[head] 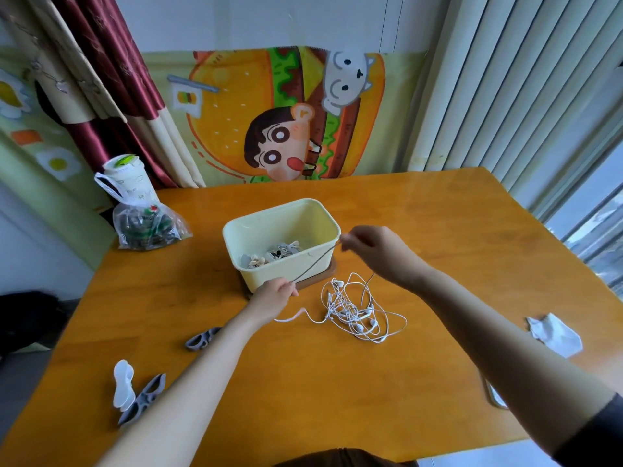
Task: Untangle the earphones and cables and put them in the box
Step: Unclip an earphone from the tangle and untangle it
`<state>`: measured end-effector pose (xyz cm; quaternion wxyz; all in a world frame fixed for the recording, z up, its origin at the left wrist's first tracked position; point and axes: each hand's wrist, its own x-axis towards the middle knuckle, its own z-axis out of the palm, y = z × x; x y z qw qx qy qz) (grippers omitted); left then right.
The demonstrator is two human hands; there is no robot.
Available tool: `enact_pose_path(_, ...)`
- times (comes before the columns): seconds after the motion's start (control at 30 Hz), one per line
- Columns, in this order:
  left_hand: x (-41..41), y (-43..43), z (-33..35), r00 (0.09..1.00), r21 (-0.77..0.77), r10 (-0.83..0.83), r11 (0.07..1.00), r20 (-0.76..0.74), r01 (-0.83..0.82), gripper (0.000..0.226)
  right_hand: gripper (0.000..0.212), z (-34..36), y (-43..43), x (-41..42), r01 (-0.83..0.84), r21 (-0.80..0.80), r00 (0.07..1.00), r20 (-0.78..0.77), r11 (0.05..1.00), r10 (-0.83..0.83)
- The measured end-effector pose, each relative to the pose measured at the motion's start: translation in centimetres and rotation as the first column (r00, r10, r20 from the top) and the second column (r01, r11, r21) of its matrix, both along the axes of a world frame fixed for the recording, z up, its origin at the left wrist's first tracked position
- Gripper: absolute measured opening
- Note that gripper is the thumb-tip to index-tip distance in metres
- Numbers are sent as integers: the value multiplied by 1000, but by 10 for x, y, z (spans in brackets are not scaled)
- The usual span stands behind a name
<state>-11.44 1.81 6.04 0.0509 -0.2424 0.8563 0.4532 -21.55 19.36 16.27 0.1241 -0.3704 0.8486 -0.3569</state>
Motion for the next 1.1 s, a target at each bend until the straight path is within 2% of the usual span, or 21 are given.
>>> enact_pose_path(0.1, 13, -6, -13, 998, 131, 34, 991, 60, -41, 24, 28, -1, 10, -13, 292, -141, 956, 39, 946, -289)
enact_pose_path(0.2, 14, -3, -9, 995, 189, 55, 979, 80, -69, 25, 25, -4, 19, -14, 395, -214, 918, 133, 893, -374)
enact_pose_path(0.33, -1, 16, 26, 998, 141, 37, 990, -60, -29, 14, 10, -9, 11, 2, 334, -297, 935, 225, 895, -274)
enact_pose_path(0.4, -10, 29, 48, 991, 162, 4, 987, -134, 18, 18, 10, -13, 3, 11, 255, -266, 960, 188, 930, -209)
enact_pose_path(0.47, -16, 42, 69, 974, 216, -5, 975, -225, 55, 7, 16, -18, -3, 17, 165, -180, 983, 111, 970, -147)
enact_pose_path(0.53, -19, 50, 86, 942, 298, 32, 952, -335, 73, 23, 27, -24, -7, 23, 87, -88, 992, 97, 992, -78)
enact_pose_path(0.6, -19, 54, 99, 906, 322, 62, 943, -419, 85, 33, 23, -29, -10, 30, 8, -62, 986, 168, 998, 3)
enact_pose_path(0.7, -18, 56, 106, 857, 264, 61, 960, -511, 90, 34, 10, -35, -10, 39, -92, -48, 962, 255, 995, 101)
enact_pose_path(0.77, -18, 54, 101, 830, 250, 83, 966, -552, 70, 34, 11, -34, -9, 41, -77, -87, 952, 291, 993, 99)
enact_pose_path(0.87, -18, 51, 81, 863, 364, 151, 930, -482, 41, 31, 18, -24, -8, 37, 7, -194, 949, 310, 981, 55)
enact_pose_path(0.97, -13, 54, 55, 913, 551, 146, 829, -380, 97, 38, 19, -12, -6, 29, 19, -238, 964, 263, 971, 45)
enact_pose_path(1.03, -8, 57, 46, 933, 541, 93, 833, -347, 118, 46, 18, -6, -3, 22, 35, -241, 978, 206, 970, 16)
enact_pose_path(1.1, -1, 61, 41, 939, 480, -6, 858, -344, 182, 47, 18, 0, -1, 13, 85, -289, 970, 242, 954, -13)
